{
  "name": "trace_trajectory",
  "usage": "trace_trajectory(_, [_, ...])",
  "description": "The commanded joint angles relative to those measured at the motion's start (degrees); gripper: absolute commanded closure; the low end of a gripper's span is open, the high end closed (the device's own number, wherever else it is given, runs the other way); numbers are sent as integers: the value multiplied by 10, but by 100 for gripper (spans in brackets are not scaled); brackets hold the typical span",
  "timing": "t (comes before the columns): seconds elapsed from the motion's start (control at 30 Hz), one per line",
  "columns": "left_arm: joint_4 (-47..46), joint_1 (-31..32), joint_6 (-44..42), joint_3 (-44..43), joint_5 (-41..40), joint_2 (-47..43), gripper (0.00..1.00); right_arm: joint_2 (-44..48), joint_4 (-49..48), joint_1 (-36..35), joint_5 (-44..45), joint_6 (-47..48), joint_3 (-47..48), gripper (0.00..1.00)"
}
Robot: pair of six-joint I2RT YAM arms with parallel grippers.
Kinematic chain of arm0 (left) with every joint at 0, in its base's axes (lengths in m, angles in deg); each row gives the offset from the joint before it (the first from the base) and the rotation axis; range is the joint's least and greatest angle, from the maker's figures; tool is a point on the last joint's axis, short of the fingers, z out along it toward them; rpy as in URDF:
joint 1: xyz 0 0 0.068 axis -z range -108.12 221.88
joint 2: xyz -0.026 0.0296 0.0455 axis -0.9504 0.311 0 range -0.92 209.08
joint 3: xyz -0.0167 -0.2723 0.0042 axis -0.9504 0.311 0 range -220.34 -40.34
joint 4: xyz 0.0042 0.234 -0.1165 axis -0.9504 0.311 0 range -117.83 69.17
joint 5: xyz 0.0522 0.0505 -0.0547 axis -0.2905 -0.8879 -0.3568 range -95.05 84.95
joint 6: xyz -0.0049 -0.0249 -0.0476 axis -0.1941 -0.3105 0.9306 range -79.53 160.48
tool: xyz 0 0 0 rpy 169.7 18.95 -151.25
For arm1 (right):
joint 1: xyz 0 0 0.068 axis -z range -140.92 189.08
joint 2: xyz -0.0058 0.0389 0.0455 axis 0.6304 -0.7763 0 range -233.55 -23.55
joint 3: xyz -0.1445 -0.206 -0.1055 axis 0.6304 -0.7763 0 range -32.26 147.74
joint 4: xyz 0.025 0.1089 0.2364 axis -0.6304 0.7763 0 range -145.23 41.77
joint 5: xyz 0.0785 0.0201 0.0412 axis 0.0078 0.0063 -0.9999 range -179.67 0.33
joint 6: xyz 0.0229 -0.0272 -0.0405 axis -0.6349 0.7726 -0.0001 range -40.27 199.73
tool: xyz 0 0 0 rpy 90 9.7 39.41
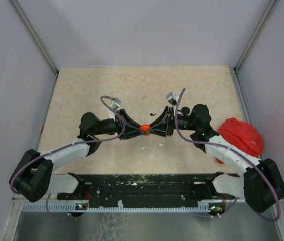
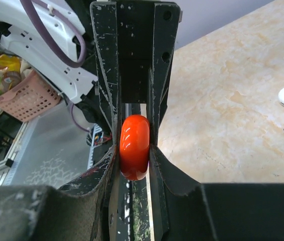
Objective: Insert the wireless bluetooth earbuds into the charging case
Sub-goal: Pick up the charging case at the center of the board.
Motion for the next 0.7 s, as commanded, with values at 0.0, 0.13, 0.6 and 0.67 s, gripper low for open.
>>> trace_trajectory(0.0, [141,-2,-102,-50,76,-43,63,18,77,-7,-11,65,41,87])
trace_trajectory(0.13, [251,-3,-172,-72,95,-66,60,19,99,-7,-23,78,49,87])
trace_trajectory(0.6, [332,-3,-221,-98,103,-72,75,12,117,-25,-34,93,64,87])
trace_trajectory(0.67, [341,-2,-231,-98,102,-73,83,12,117,-28,-35,94,65,86])
